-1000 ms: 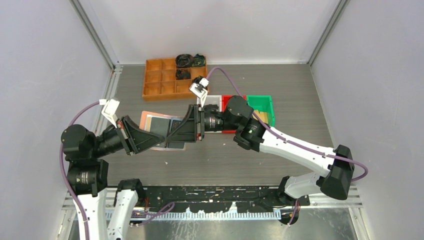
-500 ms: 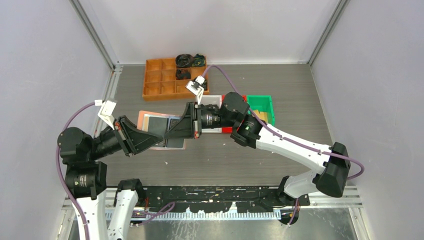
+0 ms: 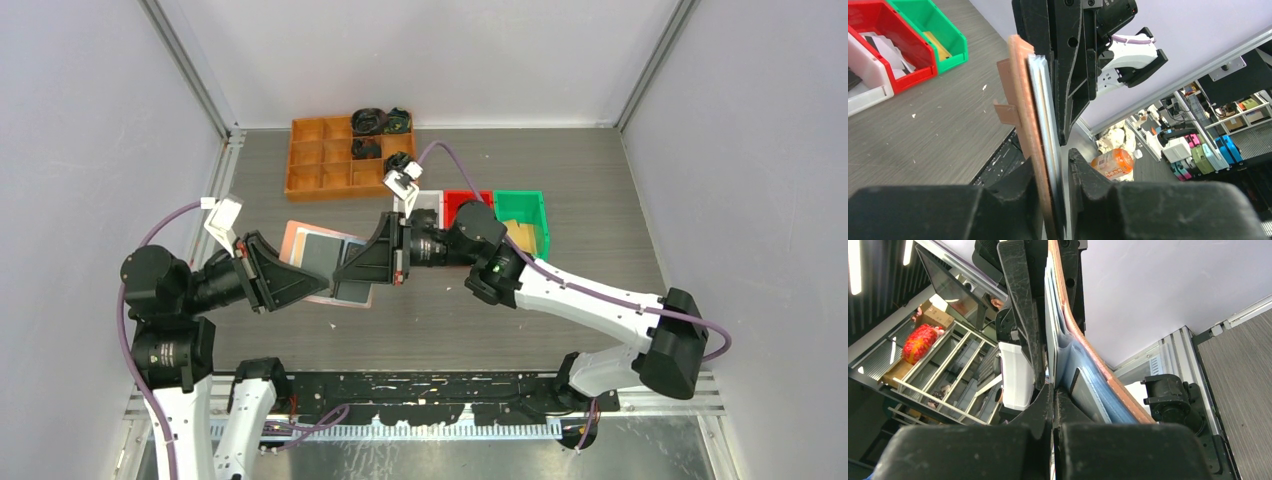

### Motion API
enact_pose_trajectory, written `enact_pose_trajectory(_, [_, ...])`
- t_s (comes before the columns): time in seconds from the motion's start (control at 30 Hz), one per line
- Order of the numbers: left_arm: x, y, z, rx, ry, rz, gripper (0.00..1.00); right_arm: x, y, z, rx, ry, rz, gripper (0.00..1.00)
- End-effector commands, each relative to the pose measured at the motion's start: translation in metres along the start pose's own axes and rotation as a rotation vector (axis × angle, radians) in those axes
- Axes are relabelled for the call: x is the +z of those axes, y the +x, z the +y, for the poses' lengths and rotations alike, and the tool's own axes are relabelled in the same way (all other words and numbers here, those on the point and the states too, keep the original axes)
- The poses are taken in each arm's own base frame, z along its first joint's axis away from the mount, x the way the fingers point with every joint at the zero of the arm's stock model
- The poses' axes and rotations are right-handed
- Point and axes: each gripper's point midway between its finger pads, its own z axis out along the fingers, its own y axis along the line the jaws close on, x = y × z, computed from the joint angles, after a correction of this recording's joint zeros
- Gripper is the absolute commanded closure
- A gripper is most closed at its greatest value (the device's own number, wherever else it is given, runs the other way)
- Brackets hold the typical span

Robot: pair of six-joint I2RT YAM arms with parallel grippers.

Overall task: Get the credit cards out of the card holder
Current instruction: Remove the credit card from the card holder.

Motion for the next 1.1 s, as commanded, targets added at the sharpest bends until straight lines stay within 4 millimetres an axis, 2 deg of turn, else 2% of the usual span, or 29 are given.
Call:
enact_pose_trajectory(0.0, [-0.002,-0.004,-0.019,0.054,0.035,0.003,0.80,-0.011,-0.013,0.028,-0.062,-0.067,-0.067,0.99])
enact_pose_trajectory(0.23, [-0.002,-0.006,-0.022,0.058,0.035,-0.004,0.85,-0.021,-0.006,0.024,-0.062,-0.045,-0.067,0.99])
enact_pose_trajectory(0.5, [-0.003,-0.007,-0.024,0.061,0.036,-0.006,0.88,-0.028,0.000,0.030,-0.067,-0.068,-0.060,0.99])
enact_pose_trajectory(0.53, [-0.003,-0.007,-0.024,0.062,0.037,-0.006,0.88,-0.028,-0.001,0.032,-0.067,-0.077,-0.063,0.96])
enact_pose_trajectory(0.6, [-0.003,-0.007,-0.023,0.059,0.034,-0.008,0.88,-0.028,-0.004,0.038,-0.067,-0.101,-0.077,0.85])
enact_pose_trajectory(0.8, [-0.003,-0.008,-0.025,0.059,0.034,-0.012,0.89,-0.022,-0.025,0.054,-0.089,-0.148,-0.149,0.69])
enact_pose_trajectory(0.93, [-0.003,-0.007,-0.026,0.061,0.036,-0.010,0.89,-0.017,-0.030,0.058,-0.100,-0.161,-0.148,0.66])
enact_pose_trajectory(1.07, [-0.003,-0.007,-0.028,0.066,0.039,-0.010,0.89,-0.014,-0.031,0.056,-0.099,-0.158,-0.144,0.69])
